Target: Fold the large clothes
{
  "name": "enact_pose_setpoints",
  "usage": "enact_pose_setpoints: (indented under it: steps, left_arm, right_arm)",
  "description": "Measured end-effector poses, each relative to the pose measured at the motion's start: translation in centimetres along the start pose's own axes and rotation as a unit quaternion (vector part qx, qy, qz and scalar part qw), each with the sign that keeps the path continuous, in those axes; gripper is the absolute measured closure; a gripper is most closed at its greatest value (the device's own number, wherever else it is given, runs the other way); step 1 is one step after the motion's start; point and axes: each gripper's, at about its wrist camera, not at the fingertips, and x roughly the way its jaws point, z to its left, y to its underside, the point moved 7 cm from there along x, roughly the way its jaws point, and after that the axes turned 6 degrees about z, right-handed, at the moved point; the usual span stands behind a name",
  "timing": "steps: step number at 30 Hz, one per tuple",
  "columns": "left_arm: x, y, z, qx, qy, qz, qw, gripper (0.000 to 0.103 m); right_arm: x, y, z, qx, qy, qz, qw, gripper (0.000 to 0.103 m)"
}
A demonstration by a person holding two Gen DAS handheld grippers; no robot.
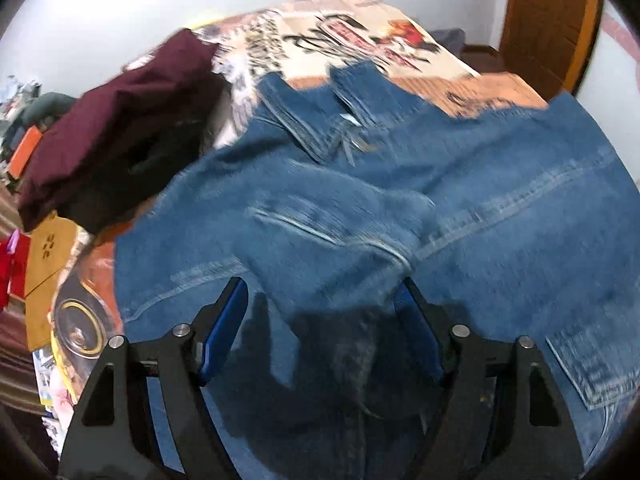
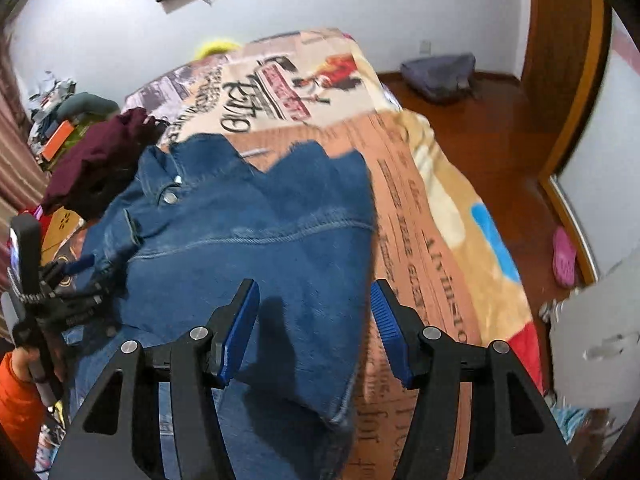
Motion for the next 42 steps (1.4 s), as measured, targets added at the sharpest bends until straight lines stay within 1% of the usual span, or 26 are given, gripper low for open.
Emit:
enact_pose_setpoints:
  steps: [2,4,5,7,9,10,12,13,15,16,17,18,19,20,21,22,23,25,26,28,31,33,35,38,42]
  left_arm:
    - [-0.1,0.0,1.5,-0.038,0.027,0.004,0.9989,0.033]
    - [-0.3,0.4,3.5,-0.080,0.049,0.008,0.9956,0.035]
    - [-0.4,0.6,4.2,-0.093,0.057,0.009,0.9940,0.035]
    - [-0.6,1.7,6.2,-0.136,0.087,0.014,0.9868,0.035]
    - [-0.5,2.8,7.3,-0.167,0.128,0.027,0.9773,0.037]
    - [-0.3,3.4,7.7,-0.184,0.152,0.034,0.9704,0.038]
    - [0.4,4.8,8.5,-0.224,0.203,0.047,0.9520,0.039]
    - [0.4,5.3,8.9,-0.237,0.219,0.045,0.9454,0.039]
    - [0.1,5.6,9.2,-0.253,0.242,0.034,0.9361,0.039]
    - [-0.2,5.6,9.2,-0.258,0.249,0.031,0.9328,0.041]
    - [-0.4,5.5,9.2,-0.261,0.254,0.025,0.9311,0.051]
    - [-0.6,5.4,9.2,-0.258,0.249,0.022,0.9330,0.057]
    - [-0.9,5.2,9.2,-0.251,0.237,0.020,0.9382,0.071]
    - [-1.2,4.9,9.2,-0.239,0.222,0.017,0.9451,0.079]
    - [-1.6,4.4,9.1,-0.226,0.210,0.010,0.9511,0.079]
    - [-2.2,3.8,9.0,-0.214,0.199,0.001,0.9564,0.084]
    - [-2.8,3.1,8.9,-0.200,0.187,-0.010,0.9618,0.085]
    - [-4.4,1.9,8.9,-0.180,0.169,-0.034,0.9686,0.087]
    - [-6.0,0.9,8.9,-0.167,0.159,-0.054,0.9715,0.089]
    - [-8.4,-0.8,9.1,-0.152,0.148,-0.084,0.9735,0.090]
    - [-12.3,-2.6,10.0,-0.139,0.122,-0.135,0.9734,0.091]
    - [-14.4,-3.4,11.1,-0.139,0.111,-0.162,0.9707,0.092]
    - [-15.3,-3.5,12.3,-0.144,0.107,-0.174,0.9683,0.092]
    - [-14.5,-2.7,13.6,-0.154,0.089,-0.168,0.9696,0.092]
    - [-10.4,0.3,15.4,-0.174,0.066,-0.120,0.9752,0.092]
  right_arm:
    - [-0.1,0.1,-0.6,0.005,0.000,-0.003,1.000,0.049]
    - [-0.4,0.1,-0.8,0.007,0.002,-0.010,1.000,0.049]
    - [-0.5,0.0,-0.9,0.007,0.003,-0.013,1.000,0.049]
    - [-0.4,0.0,-1.1,0.009,0.004,-0.015,1.000,0.049]
    - [-0.1,0.0,-1.3,0.014,-0.001,-0.014,1.000,0.049]
    - [0.1,0.1,-1.3,0.016,-0.003,-0.012,1.000,0.049]
    - [0.6,0.3,-1.2,0.022,-0.009,-0.006,1.000,0.049]
    - [0.9,0.4,-1.2,0.024,-0.011,-0.003,1.000,0.049]
    - [1.2,0.6,-1.0,0.026,-0.013,0.002,1.000,0.049]
    - [1.3,0.8,-0.8,0.025,-0.013,0.003,1.000,0.049]
    - [1.4,0.8,-0.7,0.022,-0.011,0.003,1.000,0.049]
    - [1.4,0.8,-0.6,0.020,-0.009,0.004,1.000,0.049]
    - [1.4,0.8,-0.6,0.019,-0.006,0.005,1.000,0.049]
    - [1.3,0.8,-0.6,0.018,-0.005,0.005,1.000,0.049]
    - [1.3,0.8,-0.6,0.018,-0.005,0.005,1.000,0.049]
    - [1.1,0.7,-0.7,0.019,-0.004,0.005,1.000,0.049]
    - [1.0,0.6,-0.7,0.020,-0.003,0.003,1.000,0.049]
    - [0.4,0.2,-0.9,0.019,0.003,-0.002,1.000,0.049]
    - [0.3,0.1,-0.9,0.018,0.005,-0.005,1.000,0.049]
    - [-0.6,-0.5,-1.0,0.016,0.010,-0.015,1.000,0.049]
    - [-1.4,-1.1,-0.8,0.014,0.014,-0.027,0.999,0.049]
    - [-1.6,-1.2,-0.5,0.012,0.014,-0.030,0.999,0.048]
    - [-1.3,-1.2,-0.1,0.007,0.014,-0.028,0.999,0.046]
    - [-0.1,-0.8,0.7,-0.002,0.012,-0.014,1.000,0.044]
    - [2.2,0.3,2.0,-0.023,0.015,0.018,0.999,0.044]
